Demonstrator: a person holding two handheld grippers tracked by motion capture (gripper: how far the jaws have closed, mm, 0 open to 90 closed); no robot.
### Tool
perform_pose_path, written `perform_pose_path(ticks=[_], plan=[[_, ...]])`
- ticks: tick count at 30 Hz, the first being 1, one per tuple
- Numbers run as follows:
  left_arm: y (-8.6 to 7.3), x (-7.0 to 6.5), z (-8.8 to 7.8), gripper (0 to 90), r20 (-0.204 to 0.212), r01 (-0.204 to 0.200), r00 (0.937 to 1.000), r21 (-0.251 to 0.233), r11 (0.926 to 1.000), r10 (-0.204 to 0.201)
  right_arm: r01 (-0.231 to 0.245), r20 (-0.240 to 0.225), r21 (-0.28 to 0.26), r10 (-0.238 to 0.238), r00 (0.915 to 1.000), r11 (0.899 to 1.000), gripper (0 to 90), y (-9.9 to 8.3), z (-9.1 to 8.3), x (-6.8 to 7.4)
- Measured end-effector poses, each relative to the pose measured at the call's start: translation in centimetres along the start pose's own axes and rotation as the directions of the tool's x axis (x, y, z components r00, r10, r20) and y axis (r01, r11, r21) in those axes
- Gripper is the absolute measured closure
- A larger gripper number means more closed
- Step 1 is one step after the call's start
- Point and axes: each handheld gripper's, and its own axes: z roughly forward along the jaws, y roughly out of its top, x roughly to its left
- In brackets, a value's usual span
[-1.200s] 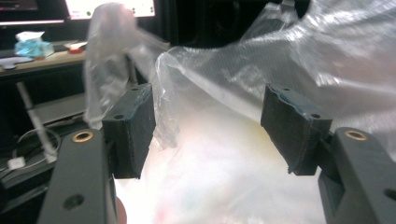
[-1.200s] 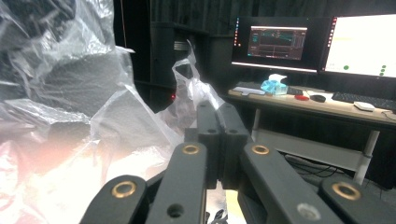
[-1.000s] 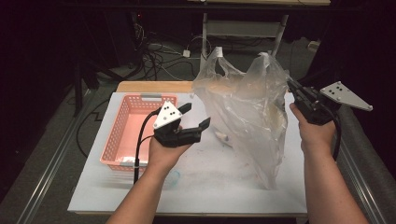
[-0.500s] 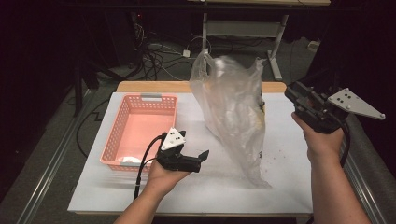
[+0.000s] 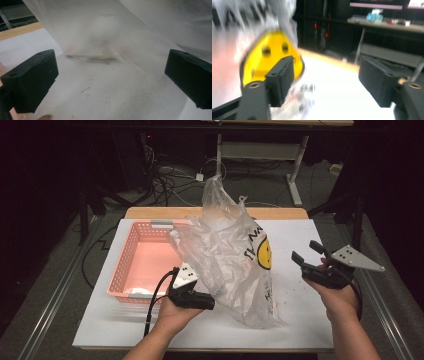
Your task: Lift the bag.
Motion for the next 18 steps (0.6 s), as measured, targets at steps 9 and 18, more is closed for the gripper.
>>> perform_pose_path(ticks=[9,18], plan=[[-0.5,0.0,-0.6,0.0,-0.005,0.01,0.9999,-0.012,0.9999,-0.01,-0.061,0.001,0.102,0.061,0.9981,0.993,3.7,-5.2,-0.4,0.3],[-1.3,0.3,-0.8,0.0,-0.016,0.018,0.9997,-0.008,0.9998,-0.018,-0.065,-0.019,0.157,0.069,0.9974,0.985,0.0,-7.9,-1.1,1.2]])
